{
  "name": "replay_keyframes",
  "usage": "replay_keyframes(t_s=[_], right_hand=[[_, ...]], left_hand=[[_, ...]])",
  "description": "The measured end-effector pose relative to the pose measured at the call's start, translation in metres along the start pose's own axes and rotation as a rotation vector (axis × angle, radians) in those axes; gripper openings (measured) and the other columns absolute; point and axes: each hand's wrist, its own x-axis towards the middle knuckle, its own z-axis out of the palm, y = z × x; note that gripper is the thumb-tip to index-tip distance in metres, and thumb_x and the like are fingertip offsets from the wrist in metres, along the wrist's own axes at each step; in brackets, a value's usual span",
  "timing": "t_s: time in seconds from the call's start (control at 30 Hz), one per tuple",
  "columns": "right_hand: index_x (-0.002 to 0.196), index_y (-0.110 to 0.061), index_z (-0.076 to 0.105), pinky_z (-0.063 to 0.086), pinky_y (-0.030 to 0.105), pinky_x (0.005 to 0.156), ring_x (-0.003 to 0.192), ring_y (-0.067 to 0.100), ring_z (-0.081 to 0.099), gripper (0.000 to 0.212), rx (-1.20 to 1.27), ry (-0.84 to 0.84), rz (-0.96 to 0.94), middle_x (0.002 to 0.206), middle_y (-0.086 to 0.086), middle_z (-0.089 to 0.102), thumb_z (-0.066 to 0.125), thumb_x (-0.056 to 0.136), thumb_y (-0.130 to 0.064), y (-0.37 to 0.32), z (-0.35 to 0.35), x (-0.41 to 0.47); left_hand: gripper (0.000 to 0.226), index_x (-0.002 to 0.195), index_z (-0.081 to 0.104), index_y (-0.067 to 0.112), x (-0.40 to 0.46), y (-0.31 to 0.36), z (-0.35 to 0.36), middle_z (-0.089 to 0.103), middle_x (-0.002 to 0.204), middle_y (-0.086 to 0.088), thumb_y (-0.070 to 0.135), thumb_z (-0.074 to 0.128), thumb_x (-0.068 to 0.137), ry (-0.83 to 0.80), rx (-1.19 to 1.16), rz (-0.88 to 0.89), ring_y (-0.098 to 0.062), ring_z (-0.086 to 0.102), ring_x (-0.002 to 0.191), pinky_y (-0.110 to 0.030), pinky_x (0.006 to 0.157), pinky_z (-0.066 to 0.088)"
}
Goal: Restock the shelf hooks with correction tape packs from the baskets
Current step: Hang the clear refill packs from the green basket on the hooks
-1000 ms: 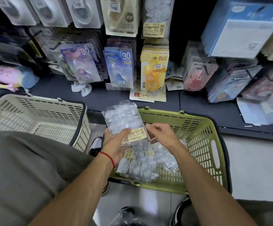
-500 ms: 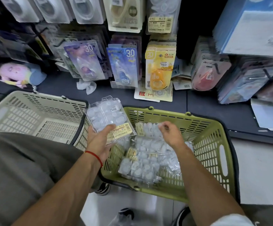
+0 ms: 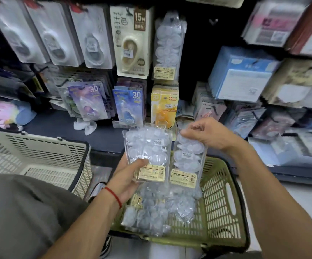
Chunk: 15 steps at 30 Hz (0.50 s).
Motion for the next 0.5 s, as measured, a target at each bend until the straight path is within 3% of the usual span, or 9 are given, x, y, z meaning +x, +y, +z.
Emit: replay_keyframes(t_s=[0.17,0.3,0.37,0.5], right_hand=[[0.069,-0.002,0.066,0.030,0.025,0.055,0.060,0.010,0.036,0.059,-0.092,0.110,-0.111,0.063,-0.001,0.048,0.077,0.081,-0.059,-0.048,-0.018,0.013],[0.068,-0.030,0.078,0.043,0.012,0.060,0.061,-0.006,0.059,0.021,-0.082,0.263,-0.180,0.068,-0.014,0.074,0.084,0.079,-0.047,-0.066,-0.023,0.020],[0.067,-0.033,0.079,0.043,0.015,0.061,0.063,-0.003,0.058,0.017,0.041,0.308,-0.231,0.069,-0.011,0.074,0.084,0.076,-0.047,-0.067,-0.023,0.025],[0.073,-0.027,0.079,0.039,0.014,0.058,0.057,-0.003,0.054,0.026,-0.042,0.667,-0.293,0.062,-0.016,0.068,0.085,0.080,-0.052,-0.066,-0.019,0.042]], left_hand=[[0.067,0.129,0.062,0.025,0.002,0.030,0.023,0.074,0.120,-0.020,0.005,0.089,0.072,-0.157,0.101,0.151,-0.035,0.075,0.093,-0.045,0.072,0.063],[0.065,0.119,0.064,0.035,0.004,0.064,0.047,0.075,0.118,-0.008,0.016,0.092,0.064,-0.156,0.307,0.344,-0.029,0.075,0.103,-0.041,0.078,0.063],[0.064,0.115,0.064,0.044,0.005,0.082,0.060,0.076,0.116,0.001,0.021,0.090,0.061,-0.118,0.438,0.425,-0.024,0.072,0.112,-0.039,0.085,0.062],[0.075,0.127,0.060,0.030,0.012,0.109,0.079,0.071,0.127,-0.020,0.012,0.092,0.063,-0.197,0.316,0.344,-0.042,0.073,0.106,-0.050,0.078,0.063]])
